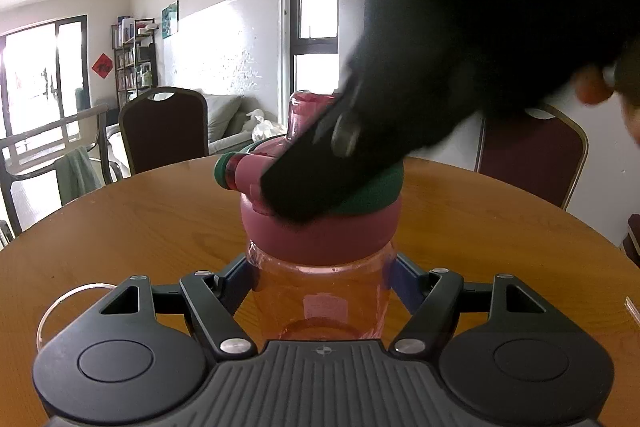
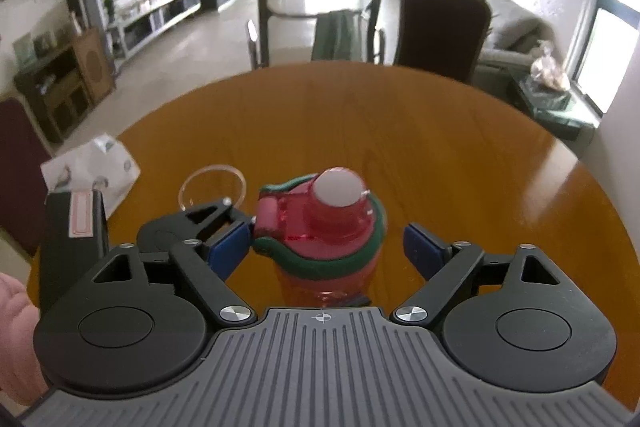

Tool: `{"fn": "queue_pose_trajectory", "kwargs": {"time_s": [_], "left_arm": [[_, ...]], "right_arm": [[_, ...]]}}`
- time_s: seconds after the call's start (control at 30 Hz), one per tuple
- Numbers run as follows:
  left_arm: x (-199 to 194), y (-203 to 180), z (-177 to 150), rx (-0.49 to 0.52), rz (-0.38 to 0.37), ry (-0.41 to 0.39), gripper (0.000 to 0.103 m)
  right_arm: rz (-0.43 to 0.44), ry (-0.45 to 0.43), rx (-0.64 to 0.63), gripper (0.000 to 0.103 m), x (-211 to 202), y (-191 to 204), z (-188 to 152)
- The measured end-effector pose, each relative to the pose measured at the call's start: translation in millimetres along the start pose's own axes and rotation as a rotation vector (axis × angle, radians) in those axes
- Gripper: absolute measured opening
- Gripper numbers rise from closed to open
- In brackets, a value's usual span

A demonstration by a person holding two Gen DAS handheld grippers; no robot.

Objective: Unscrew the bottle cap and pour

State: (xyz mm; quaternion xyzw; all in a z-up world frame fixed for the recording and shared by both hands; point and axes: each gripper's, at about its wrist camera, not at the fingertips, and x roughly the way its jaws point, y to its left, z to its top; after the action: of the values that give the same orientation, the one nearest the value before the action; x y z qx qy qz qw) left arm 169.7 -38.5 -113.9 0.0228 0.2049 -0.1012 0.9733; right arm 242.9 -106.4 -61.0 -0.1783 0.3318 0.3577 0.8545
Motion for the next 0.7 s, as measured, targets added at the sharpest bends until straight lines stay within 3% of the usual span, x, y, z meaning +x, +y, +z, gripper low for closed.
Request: {"fn": "queue_pose_trajectory", "kwargs": {"time_s": [0.37,0.57,0.7], "left_arm": [[5.4,-1.0,3.6,0.035,-0.015,-0.003,0.071],[6.3,-0.5,3.3,0.035,-0.031,-0.005,0.071],[19.2,20.0,2.9,0.000,-0.037,-0.001,0.072]], "right_arm": [[0.039,0.036,-0.042,0.074,-6.4,-10.9,-1.6],[0.033,0.045,-0.040,0.078,-11.5,-11.2,-7.1],[0.026,0.053,-0.047,0.079,-11.2,-9.0,-3.1]]}}
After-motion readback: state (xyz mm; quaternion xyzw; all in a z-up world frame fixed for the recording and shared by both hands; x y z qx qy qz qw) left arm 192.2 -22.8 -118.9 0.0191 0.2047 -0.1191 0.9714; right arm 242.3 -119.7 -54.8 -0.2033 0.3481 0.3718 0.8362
